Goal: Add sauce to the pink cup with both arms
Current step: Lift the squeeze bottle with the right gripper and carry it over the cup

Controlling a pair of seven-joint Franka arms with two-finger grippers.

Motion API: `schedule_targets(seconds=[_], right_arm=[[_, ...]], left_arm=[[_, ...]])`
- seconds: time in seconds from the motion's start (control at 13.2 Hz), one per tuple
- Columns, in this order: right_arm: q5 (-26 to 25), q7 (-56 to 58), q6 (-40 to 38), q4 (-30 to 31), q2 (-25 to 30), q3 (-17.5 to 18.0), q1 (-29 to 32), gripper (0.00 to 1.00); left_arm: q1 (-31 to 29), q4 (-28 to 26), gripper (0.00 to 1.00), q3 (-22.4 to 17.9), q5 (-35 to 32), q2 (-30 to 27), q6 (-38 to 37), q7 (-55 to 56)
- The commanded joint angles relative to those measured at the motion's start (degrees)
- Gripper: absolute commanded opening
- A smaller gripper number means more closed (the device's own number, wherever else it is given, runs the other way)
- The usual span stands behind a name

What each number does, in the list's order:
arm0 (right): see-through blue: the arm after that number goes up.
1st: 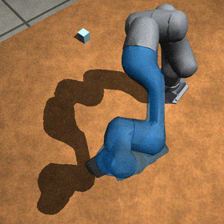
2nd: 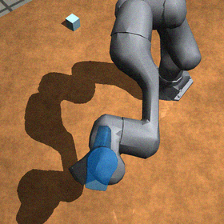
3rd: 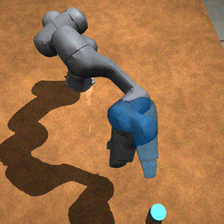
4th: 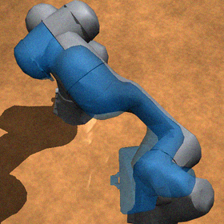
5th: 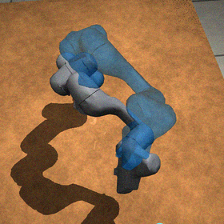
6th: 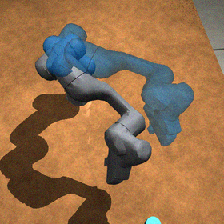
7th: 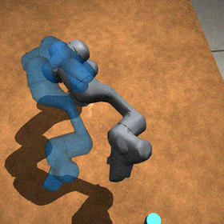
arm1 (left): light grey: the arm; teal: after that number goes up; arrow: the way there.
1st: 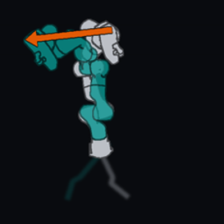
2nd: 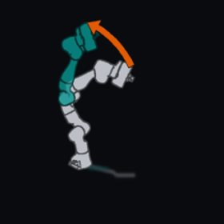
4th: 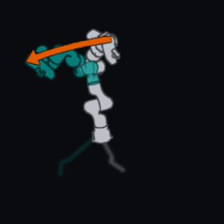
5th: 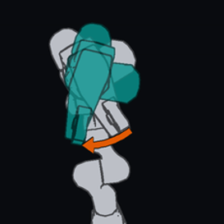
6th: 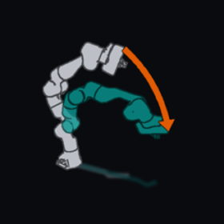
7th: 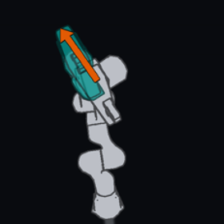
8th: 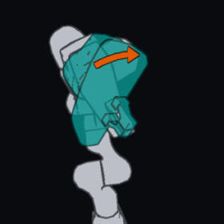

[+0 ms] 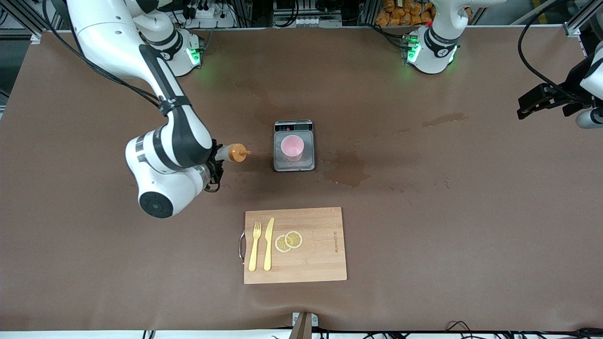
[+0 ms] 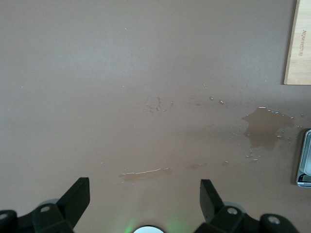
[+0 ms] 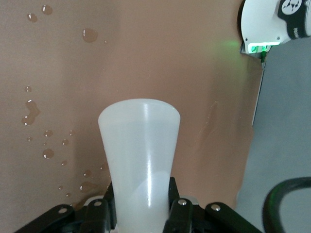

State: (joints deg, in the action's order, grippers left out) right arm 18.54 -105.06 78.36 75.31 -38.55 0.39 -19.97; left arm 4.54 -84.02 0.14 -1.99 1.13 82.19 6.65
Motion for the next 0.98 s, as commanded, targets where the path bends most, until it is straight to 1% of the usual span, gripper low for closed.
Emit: schedule_targets(seconds=[0.0,0.08,0.3,0.53,0.91], right_arm=[[-2.19,-5.05,1.17,-0.25,0.4,-0.56,-3.57,0.41],[-3.59,-6.46,2.4,-0.16,0.32,-0.47,-4.97,0.41],[-7.37,-10.86,2.85,0.1,-0.65,-0.47,-8.49,0.41],[-8.26,-14.28,2.94,0.19,-1.88,-0.47,-9.73,0.41],[-13.26,-17.72,3.2,0.19,-3.73,-0.47,-12.62,0.41]], left_arm=[[-0.06,-0.1,1.0,-0.14,1.02,-0.96,-0.71,-1.02],[-0.06,-0.09,1.0,-0.05,1.02,-0.96,-0.71,-0.94],[-0.06,-0.09,1.0,0.04,1.02,-0.96,-0.71,-1.02],[-0.06,-0.09,1.0,0.04,1.02,-0.96,-0.71,-1.02],[-0.06,-0.01,1.0,0.3,1.02,-1.05,-0.71,-1.02]])
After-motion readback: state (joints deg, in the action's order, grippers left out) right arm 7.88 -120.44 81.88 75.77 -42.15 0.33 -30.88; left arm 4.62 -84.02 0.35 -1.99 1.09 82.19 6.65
